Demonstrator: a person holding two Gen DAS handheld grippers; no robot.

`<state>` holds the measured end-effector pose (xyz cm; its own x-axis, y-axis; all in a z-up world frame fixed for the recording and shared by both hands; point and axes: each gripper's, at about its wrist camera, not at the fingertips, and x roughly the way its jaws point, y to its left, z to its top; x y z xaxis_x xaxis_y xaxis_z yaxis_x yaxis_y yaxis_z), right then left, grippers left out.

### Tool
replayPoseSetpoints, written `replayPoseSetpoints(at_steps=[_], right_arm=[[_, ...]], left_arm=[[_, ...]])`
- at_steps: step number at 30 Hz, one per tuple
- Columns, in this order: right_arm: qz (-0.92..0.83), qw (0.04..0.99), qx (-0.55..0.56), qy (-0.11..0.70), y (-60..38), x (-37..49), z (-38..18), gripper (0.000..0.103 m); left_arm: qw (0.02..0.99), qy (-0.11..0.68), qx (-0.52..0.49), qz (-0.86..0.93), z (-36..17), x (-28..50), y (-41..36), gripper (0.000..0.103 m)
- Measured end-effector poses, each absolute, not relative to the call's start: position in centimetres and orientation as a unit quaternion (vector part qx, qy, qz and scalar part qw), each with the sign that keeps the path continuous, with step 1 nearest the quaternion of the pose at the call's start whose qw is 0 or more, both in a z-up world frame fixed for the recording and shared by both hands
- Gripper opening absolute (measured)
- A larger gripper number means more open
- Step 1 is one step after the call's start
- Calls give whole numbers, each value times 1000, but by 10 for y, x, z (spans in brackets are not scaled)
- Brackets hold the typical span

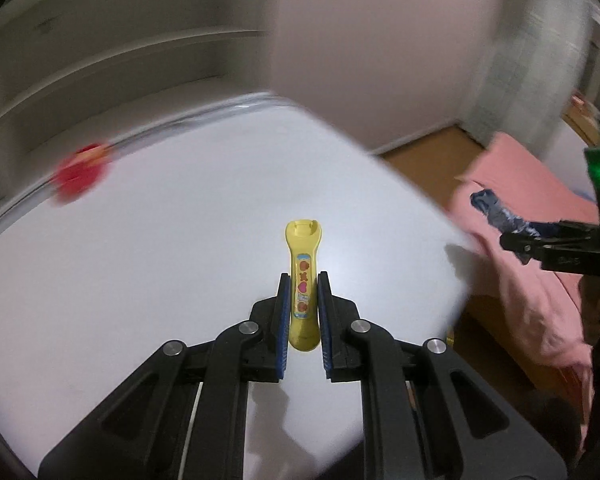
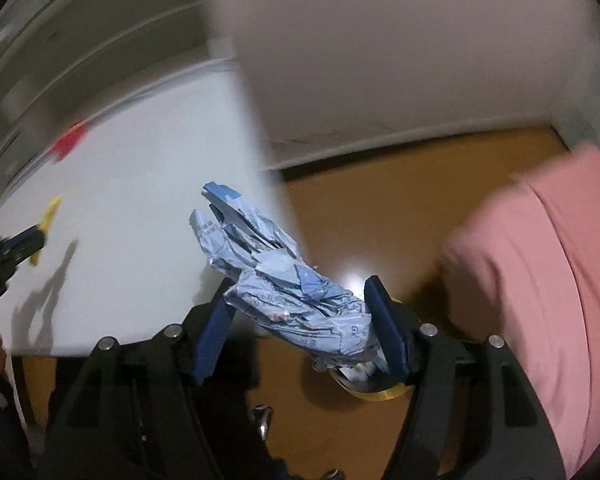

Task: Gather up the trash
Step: 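Carry both over the bin, open the right tool to drop the wrapper while left holds the toy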

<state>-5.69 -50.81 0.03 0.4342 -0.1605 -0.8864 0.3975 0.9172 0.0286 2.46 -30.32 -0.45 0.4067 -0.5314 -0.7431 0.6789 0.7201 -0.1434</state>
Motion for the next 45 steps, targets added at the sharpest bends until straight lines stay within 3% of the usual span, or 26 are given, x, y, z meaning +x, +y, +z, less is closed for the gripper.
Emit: replayPoseSetpoints(at_steps=[9,19,31,39,45], right_arm=[[-271,775,237,520,-600,-170,-68,64],[-272,737,298,543,-625,-181,-136,65],[-271,741,300,536,-639,-177,-146,65],[-276,746,313,519,-644,-175,-144,84],[-305,736,331,505,-659,-183,-142,85]], left_arm=[[751,411,160,-491,-34,-53,-442,12],[712,425,219,-515,-80,-77,-527,12],[700,448,238,-503,-106,-79,-566,12],[692,450,246,-508,-116,-83,-578,12],[672,478,233,-515,-138,-76,-593,12]])
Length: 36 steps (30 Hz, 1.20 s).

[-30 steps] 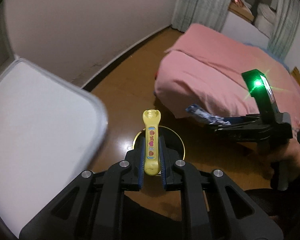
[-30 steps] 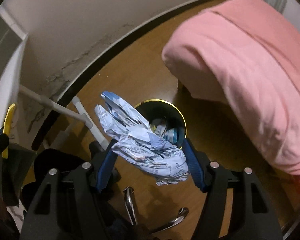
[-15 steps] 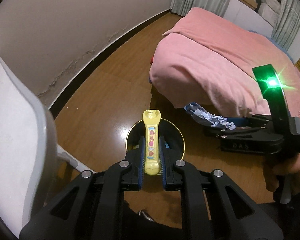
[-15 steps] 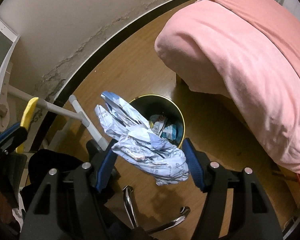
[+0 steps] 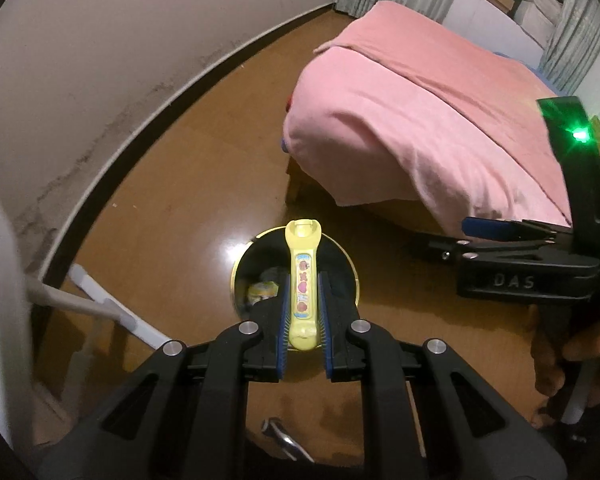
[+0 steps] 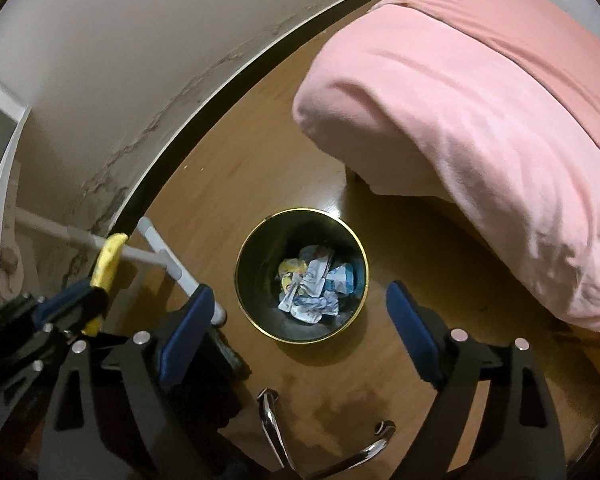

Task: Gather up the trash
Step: 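Carry both over the bin, open the right tool to drop the wrapper while left holds the toy, then move both tools to the red lid and grasp the pink box with the right tool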

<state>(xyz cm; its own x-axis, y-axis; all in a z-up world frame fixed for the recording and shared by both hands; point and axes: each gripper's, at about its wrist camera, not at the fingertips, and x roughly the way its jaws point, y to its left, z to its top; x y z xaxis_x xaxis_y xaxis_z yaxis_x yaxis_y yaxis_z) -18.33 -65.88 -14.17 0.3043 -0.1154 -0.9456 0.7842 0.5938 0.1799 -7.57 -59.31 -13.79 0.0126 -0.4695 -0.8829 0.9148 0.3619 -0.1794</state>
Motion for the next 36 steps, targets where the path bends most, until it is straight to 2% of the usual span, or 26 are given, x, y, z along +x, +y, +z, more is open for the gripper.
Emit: replayPoseSetpoints(at_steps=[1,3,4,5,9,15,21,27,32,36], right_arm=[[-308,736,334,502,-660,-184,-141,85],[-317,734,341,494,-664,-187,-140,85],[-319,734,343,492,-665,-189,-139,85],[-323,732,349,488,-668,-191,-139,85],[-327,728,359,484,-672,-195,-142,85],[-321,733,356,483,-668,-194,-142,85],[-313,749,335,479,-657,-189,-130,85],[-286,780,300,469,-630,-167,-99,85],[-257,804,257,471,-601,-126,-72,85],[-213,830,225,465,-571,-73,-42,85]], left_arm=[[671,479,232,-516,-141,-76,-597,13],[670,482,230,-517,-144,-76,-601,32],[671,482,224,-517,-144,-76,-601,54],[674,480,218,-517,-144,-76,-602,63],[675,476,217,-520,-140,-79,-606,67],[685,456,213,-527,-113,-86,-598,82],[735,414,186,-504,-46,-67,-547,87],[835,373,156,-374,2,26,-437,92],[891,378,130,-213,3,139,-321,92],[902,403,66,-139,-4,217,-242,92]])
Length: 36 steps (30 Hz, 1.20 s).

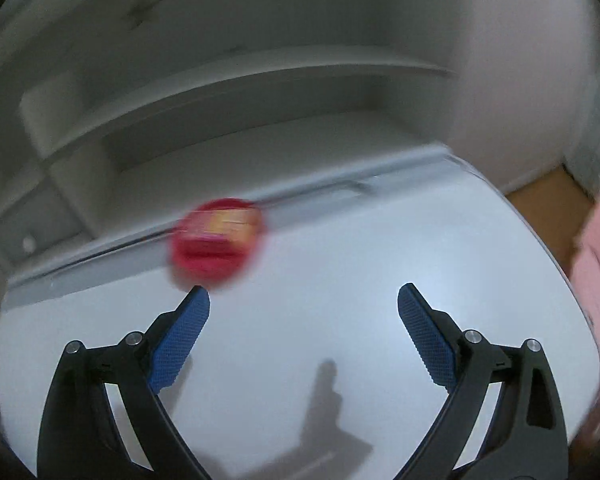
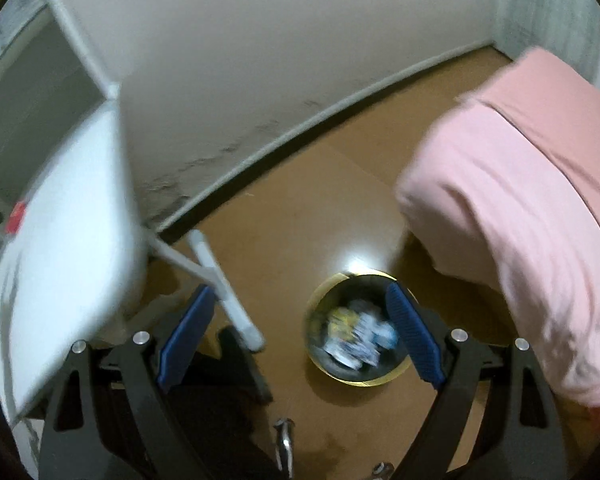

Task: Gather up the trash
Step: 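Move both tools to the red lid and grasp the pink box with the right tool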

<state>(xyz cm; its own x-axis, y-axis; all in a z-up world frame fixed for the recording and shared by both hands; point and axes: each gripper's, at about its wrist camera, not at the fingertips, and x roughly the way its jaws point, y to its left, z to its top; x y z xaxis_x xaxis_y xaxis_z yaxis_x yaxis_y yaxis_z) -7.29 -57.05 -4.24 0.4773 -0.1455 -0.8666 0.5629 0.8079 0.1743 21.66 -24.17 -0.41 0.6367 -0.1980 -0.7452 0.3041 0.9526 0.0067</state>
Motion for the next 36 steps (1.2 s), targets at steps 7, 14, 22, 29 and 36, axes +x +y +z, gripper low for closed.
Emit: replayPoseSetpoints(at_steps=[7,14,22,29,36], right_arm=[[-98,872,136,459,-474,37,7,85],[22,889,67,452,-386,126,39,85],[178,870,-13,459,-302,219,47,85],[287,820,-99,485,-209,227,20,77],[333,788,-92,509,-138,220,14,73]], left_arm=[[896,421,47,-132,-21,273,-224,92],[889,416,78,-175,-45,290,-235,90],[860,404,117,-289,-39,238,-198,59],[856,371,159,-322,-31,146,-158,96],[885,355,161,-254,-17,92,-93,96]])
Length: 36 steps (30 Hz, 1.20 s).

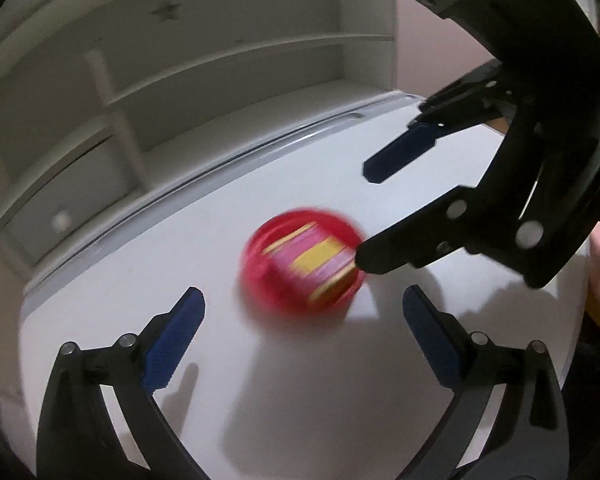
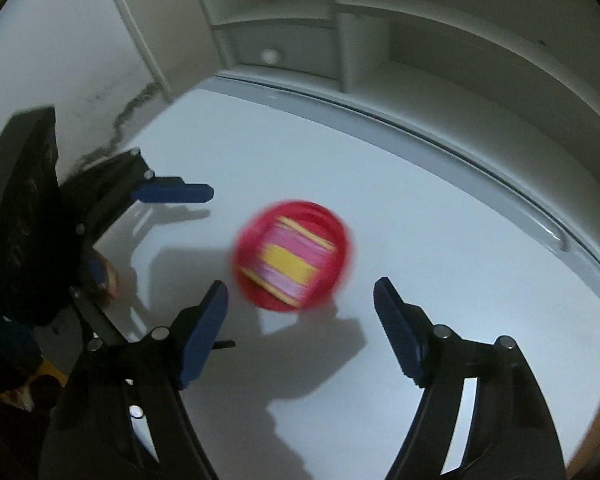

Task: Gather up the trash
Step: 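Move both tools to the red lid and grasp the pink box with the right tool, then lift the pink box with the right tool while the left tool grasps the red lid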

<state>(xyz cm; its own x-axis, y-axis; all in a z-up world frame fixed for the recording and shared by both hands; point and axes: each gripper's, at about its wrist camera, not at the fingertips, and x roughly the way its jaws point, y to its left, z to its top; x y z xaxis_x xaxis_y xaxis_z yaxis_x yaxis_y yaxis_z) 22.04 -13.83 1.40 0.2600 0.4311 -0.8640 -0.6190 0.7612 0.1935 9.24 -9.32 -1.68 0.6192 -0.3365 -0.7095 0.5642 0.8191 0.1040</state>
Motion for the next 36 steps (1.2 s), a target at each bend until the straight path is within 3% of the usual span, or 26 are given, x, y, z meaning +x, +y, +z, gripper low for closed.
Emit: replayPoseSetpoints(at_steps=[10,14,15,18,26,36], right_arm=[[227,771,-67,592,-99,234,-25,71],[204,774,-51,597,-97,241,-27,61],[201,775,-51,597,-97,240,-26,52],[198,778,-35,595,-99,243,-22,49],[208,803,18,559,-148,223,19,50],[200,782,27,589,-176,220,-1,51]], left_arm=[[898,374,111,-202,-21,73,-36,96],[896,379,103,-209,-25,81,-39,96],[895,379,102,-211,-25,82,-39,96],[894,379,100,-218,-25,90,-46,96],[891,378,99,-233,-24,104,-86,96],[885,381,117,-239,-29,100,-107,96]])
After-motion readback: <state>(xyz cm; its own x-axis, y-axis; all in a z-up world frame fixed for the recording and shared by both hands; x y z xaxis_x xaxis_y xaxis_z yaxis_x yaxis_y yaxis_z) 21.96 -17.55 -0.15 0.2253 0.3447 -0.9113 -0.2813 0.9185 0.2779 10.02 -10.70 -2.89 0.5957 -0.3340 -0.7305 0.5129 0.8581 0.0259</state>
